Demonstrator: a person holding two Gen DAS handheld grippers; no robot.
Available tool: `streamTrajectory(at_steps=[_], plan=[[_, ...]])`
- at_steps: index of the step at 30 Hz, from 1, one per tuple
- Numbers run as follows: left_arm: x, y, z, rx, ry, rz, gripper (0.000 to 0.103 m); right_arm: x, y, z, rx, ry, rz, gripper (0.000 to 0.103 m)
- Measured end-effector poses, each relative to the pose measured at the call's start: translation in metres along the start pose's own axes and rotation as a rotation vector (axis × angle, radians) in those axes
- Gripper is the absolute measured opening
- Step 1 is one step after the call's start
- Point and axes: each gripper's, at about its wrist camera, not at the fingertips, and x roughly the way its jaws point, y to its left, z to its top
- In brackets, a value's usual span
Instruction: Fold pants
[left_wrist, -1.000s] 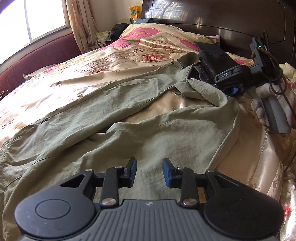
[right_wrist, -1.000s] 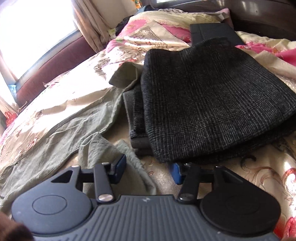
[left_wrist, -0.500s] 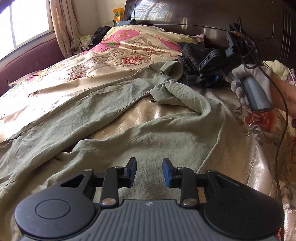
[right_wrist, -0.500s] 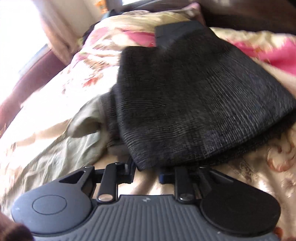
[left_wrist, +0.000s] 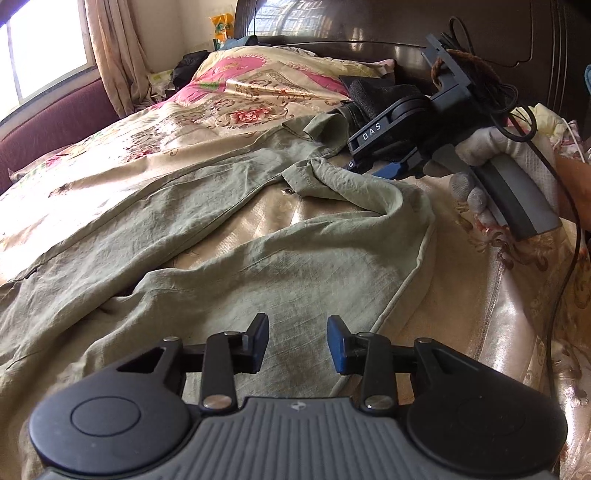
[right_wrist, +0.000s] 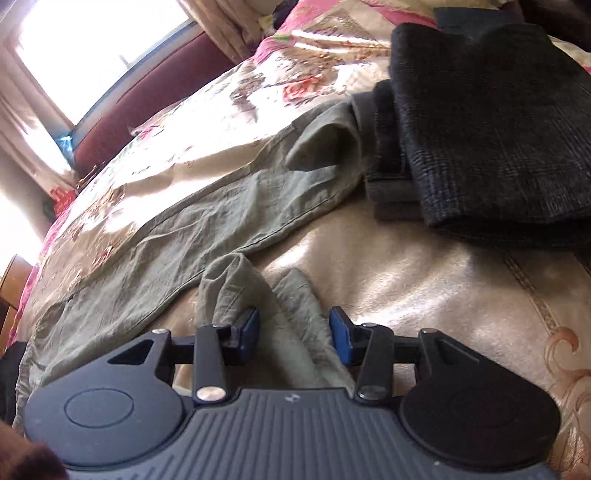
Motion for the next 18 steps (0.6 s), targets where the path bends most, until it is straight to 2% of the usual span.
streamTrajectory(at_steps=[1,2,3,6,10,12,14,16,17,18], plan=[[0.000,0.000,0.000,-0.004,0.002,-0.002,0.049,0.002,0.002,-0.001,-0.008,0.001,-0.035,0.027],[0.001,0.000,0.001,-0.006,0.004,-0.005,0.049,0.003,-0.002,0.002,0.011,0.006,-0.072,0.010],[0.001,-0.001,0.001,-0.005,0.003,-0.005,0.049,0.002,-0.007,0.002,0.054,0.005,-0.072,0.003],[-0.002,-0.004,0.002,0.008,-0.009,-0.005,0.049,-0.016,-0.028,0.002,0.204,-0.061,-0.024,0.002],[-0.004,-0.007,0.006,0.019,-0.036,-0.010,0.049,-0.084,-0.044,-0.015,0.300,-0.264,-0.026,0.002],[-0.002,-0.008,0.007,0.012,-0.041,-0.022,0.049,-0.116,-0.052,-0.032,0.334,-0.344,-0.087,0.002],[0.001,-0.012,0.007,0.014,-0.043,-0.035,0.049,-0.132,-0.061,-0.048,0.331,-0.383,-0.200,0.003],[0.005,-0.018,0.005,0.029,-0.035,-0.045,0.050,-0.132,-0.070,-0.057,0.298,-0.349,-0.327,0.006],[0.008,-0.021,0.004,0.041,-0.028,-0.046,0.050,-0.130,-0.074,-0.062,0.300,-0.329,-0.366,0.006],[0.010,-0.024,0.003,0.054,-0.022,-0.046,0.051,-0.131,-0.078,-0.065,0.309,-0.315,-0.371,0.006]])
